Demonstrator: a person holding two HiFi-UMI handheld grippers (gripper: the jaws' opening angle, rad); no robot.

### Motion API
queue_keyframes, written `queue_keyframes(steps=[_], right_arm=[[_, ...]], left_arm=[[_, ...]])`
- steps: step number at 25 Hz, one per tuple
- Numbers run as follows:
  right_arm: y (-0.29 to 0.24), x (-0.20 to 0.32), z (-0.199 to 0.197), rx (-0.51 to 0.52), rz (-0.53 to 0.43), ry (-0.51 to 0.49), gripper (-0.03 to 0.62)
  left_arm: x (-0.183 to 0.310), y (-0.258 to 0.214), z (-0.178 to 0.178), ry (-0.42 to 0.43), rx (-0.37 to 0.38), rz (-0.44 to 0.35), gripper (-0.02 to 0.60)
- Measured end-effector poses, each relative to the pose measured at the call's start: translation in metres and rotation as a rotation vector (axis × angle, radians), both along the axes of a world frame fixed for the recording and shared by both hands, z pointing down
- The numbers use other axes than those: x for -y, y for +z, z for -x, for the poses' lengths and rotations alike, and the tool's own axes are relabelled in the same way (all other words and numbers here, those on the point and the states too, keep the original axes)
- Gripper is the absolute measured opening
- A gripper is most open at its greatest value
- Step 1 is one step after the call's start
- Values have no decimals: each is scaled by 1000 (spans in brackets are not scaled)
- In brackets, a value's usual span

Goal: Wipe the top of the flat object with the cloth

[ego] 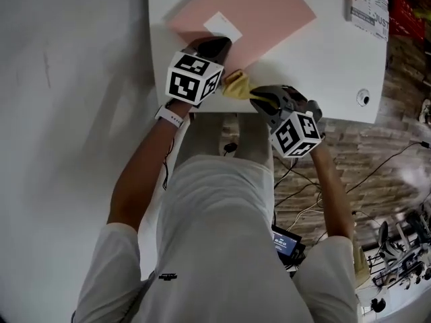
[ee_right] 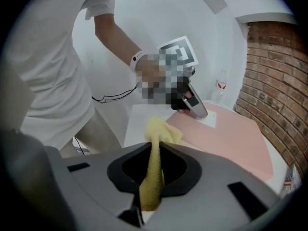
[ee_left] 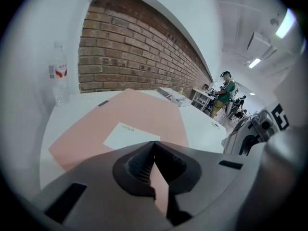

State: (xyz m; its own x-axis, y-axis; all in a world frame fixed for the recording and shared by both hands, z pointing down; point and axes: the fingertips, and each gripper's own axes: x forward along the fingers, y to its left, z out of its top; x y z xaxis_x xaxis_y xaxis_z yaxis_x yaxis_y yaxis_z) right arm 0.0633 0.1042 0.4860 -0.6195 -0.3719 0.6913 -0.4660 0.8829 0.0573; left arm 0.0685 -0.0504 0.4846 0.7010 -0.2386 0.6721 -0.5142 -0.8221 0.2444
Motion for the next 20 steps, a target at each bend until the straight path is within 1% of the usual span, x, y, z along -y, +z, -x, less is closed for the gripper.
queue_keyframes(steps=[2,4,6,8,10,12,15,20], right_arm=[[6,6,-4,-11,-7,-4,49],[12,15,-13,-26,-13,20,49],[20,25,-22,-46,-16,70,48],[27,37,-29,-40,-12,141,49],[30,48,-37,-19,-1,221,49],[33,57,-46,-21,-1,280,49],[38,68,-62,-29,-3,343,49],[43,87,-97,-23,0,448,48]], left_arm=[[0,2,-1,15,23,-4,17],[-4,5,-5,55,48,0,17],[-10,11,-8,103,81,3,17],[-13,16,-9,123,110,-1,17],[-12,19,-9,123,121,4,17],[-11,21,-10,114,126,21,17],[-10,23,-12,102,135,34,17],[-11,26,-12,104,151,11,17]])
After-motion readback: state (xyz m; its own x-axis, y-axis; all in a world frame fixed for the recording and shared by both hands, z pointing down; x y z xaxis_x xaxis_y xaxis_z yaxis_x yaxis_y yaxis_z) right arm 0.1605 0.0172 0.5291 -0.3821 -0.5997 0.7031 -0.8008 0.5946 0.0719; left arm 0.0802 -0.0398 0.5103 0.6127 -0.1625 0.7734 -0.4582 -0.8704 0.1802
